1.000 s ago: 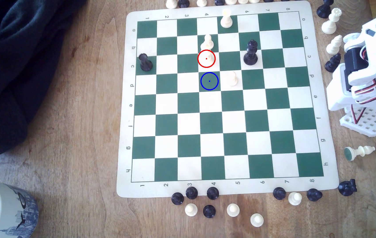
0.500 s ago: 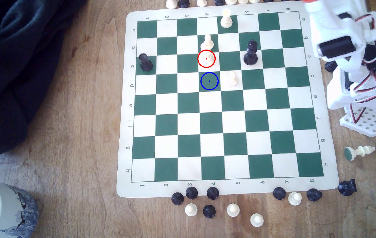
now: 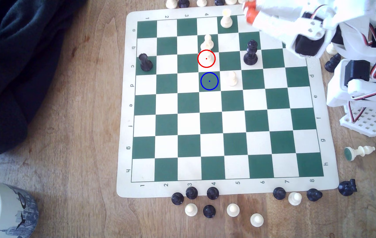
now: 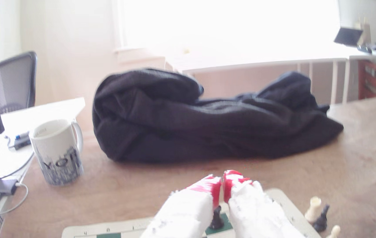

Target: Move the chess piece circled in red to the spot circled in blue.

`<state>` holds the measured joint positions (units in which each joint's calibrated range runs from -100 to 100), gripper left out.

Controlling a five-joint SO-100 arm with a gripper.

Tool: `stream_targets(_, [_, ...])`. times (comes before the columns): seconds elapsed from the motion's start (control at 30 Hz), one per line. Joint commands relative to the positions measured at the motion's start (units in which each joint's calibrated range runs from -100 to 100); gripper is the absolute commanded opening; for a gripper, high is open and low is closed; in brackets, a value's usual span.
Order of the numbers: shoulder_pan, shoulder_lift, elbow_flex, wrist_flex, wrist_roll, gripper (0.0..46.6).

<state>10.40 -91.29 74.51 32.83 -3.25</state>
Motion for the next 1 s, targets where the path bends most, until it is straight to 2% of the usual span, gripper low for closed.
stream_targets(0.0, [1.84, 5.46, -10.33, 11.15, -0.15, 0.3])
stream_targets(0.1, [1.92, 11.24, -16.4, 18.6, -1.07, 0.3])
stream_targets(0.27, [3.25, 24.56, -29.64, 28.76, -4.4, 0.5])
stream_targets(0.37, [4.03, 34.41, -38.7, 33.1, -5.76, 4.6])
stream_targets(0.53, [4.89, 48.76, -51.49, 37.69, -7.57, 6.6])
stream_targets(0.77, [4.81, 61.57, -61.73, 39.0, -9.04, 9.0])
stream_targets(0.97, [4.42, 70.49, -66.54, 38.18, -9.28, 11.1])
